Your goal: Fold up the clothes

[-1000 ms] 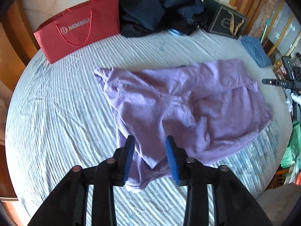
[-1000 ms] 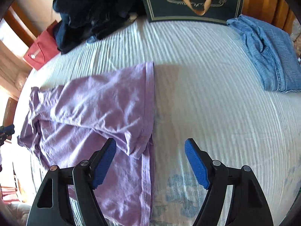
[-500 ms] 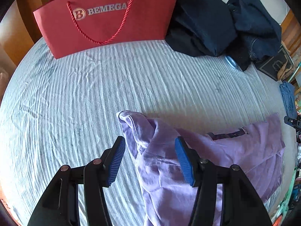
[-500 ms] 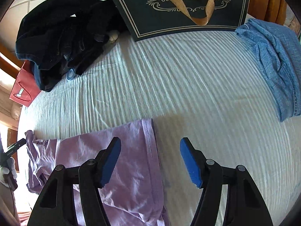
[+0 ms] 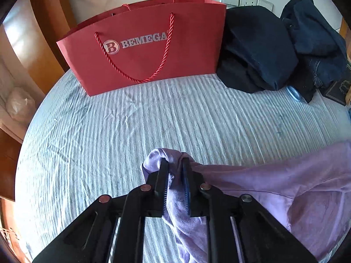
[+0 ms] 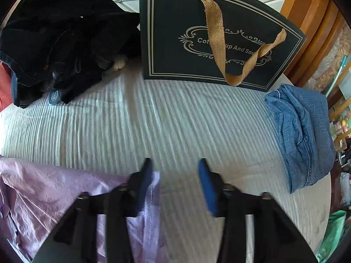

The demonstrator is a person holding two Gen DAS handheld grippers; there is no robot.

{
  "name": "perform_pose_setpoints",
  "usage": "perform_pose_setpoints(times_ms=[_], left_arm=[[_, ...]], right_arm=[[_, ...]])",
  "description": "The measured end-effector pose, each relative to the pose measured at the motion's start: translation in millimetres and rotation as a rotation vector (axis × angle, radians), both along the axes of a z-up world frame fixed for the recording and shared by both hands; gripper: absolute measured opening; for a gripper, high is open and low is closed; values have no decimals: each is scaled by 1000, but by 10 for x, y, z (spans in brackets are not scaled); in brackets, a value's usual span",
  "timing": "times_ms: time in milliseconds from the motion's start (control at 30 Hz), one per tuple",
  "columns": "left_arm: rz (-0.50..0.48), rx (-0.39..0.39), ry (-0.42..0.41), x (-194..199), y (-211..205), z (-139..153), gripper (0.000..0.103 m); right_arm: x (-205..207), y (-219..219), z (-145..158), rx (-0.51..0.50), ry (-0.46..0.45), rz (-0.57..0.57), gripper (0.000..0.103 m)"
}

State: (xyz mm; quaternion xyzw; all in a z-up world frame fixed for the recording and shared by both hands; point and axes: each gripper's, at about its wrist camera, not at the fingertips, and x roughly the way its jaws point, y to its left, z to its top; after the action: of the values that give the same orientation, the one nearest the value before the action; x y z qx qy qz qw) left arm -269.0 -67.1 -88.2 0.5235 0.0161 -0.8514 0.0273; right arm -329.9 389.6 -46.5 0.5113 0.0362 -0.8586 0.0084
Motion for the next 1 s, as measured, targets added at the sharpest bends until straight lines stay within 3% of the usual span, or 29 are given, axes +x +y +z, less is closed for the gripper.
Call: perform_pose_setpoints(times_ms=[133,167,233,333,433,600,800,1000], left_arm=[[-28,58,4,176,-10,130,45],[-48,63,3,242,10,169,45],[-94,65,-4,375,74,241,46],[-185,47,-12,544,249,281,46],[-255,51,-28,672,426,275,47],[-286,87,-67,780,646,117,49],[-375,46,-107,927,916,-70,49],[-368,-7,-138,927,912,-302,48]], right_arm=[[323,172,151,-160,-2,13,67],[391,215,161,-188,-21,22,65],[533,270,140,-229,-76,37,49],[704,326,50,-290,-145,53,45],[821,322,-41,-299,-173,56,45],[922,318,-156,-315,-206,45,45],[868,306,-237,-337,-223,31,45],[760,258,-320,-373,-246,26,45]])
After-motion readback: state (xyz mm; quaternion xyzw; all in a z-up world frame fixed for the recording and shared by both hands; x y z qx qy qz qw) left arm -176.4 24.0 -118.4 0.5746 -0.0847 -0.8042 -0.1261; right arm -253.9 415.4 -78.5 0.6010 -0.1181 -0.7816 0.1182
